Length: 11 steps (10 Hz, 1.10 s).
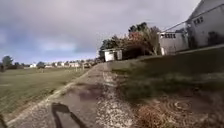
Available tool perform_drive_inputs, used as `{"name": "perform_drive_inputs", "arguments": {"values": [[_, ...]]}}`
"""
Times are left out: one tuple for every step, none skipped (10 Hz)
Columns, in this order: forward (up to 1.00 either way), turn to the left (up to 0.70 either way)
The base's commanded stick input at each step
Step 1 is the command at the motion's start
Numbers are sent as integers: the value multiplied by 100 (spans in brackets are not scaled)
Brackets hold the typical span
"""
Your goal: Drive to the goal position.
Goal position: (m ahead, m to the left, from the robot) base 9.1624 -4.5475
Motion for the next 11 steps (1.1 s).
{"name": "perform_drive_inputs", "arguments": {"values": [[70,-1],[70,-2],[70,-3],[70,-6],[70,-5],[70,0],[70,0],[70,0],[70,0],[70,0],[70,0]]}}
